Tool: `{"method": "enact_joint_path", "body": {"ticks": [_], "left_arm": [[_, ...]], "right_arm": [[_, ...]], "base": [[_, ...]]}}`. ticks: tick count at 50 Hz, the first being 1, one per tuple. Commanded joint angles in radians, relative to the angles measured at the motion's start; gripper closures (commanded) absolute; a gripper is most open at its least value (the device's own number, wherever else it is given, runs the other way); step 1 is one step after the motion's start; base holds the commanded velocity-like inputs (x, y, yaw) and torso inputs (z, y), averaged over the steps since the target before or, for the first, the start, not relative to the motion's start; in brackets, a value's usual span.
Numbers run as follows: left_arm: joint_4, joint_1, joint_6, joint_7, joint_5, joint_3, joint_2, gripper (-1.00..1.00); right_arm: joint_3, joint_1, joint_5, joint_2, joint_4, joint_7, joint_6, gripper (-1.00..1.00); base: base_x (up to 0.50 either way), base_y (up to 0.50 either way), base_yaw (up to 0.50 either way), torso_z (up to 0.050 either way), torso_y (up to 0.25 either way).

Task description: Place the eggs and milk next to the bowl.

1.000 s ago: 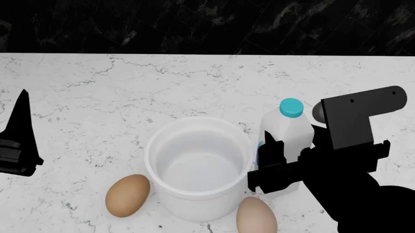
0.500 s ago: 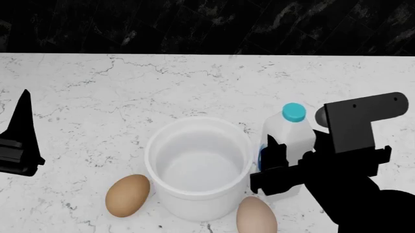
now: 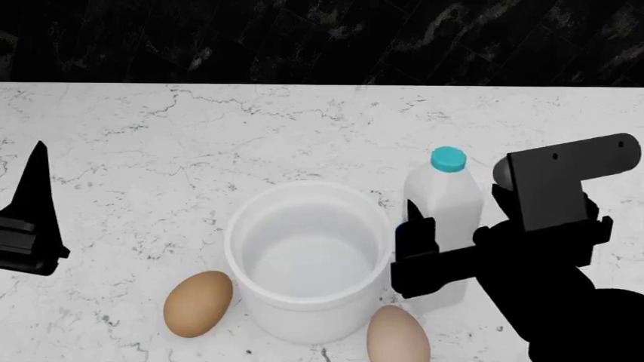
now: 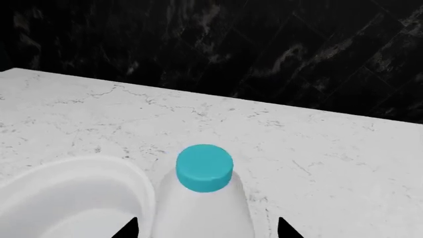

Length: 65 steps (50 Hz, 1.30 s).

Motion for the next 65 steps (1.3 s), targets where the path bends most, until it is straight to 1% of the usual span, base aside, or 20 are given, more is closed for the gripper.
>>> {"method": "enact_joint_path", "body": {"ticks": [1, 30, 51, 55, 65], "left_arm": [[-0.001, 0.003, -0.006, 0.028, 0.011, -0.024, 0.021, -1.00], [0.036, -0.002, -0.028, 0.011, -0.004, -0.028, 0.011, -1.00], [0.042, -0.008, -0.027, 0.010, -0.001, -0.029, 0.006, -1.00], [0.040, -0.012, -0.026, 0.010, 0.000, -0.029, 0.007, -1.00], [0.052, -0.046, -0.056, -0.010, -0.013, -0.042, -0.002, -1.00]], "right_arm": [[0.029, 0.004, -0.020, -0.014, -0.009, -0.033, 0.005, -1.00], [0.059, 0.071, 0.049, 0.018, -0.081, 0.025, 0.066, -1.00], [0.105, 0.180, 0.135, 0.052, -0.153, 0.088, 0.129, -1.00], [0.131, 0.200, 0.170, 0.070, -0.182, 0.114, 0.136, -1.00], [0.232, 0.200, 0.301, 0.159, -0.300, 0.210, 0.127, -1.00]], "base": [[0.00, 0.00, 0.00, 0.000, 0.000], [0.00, 0.00, 0.00, 0.000, 0.000], [0.00, 0.00, 0.00, 0.000, 0.000], [0.00, 0.00, 0.00, 0.000, 0.000], [0.00, 0.00, 0.00, 0.000, 0.000]]}}
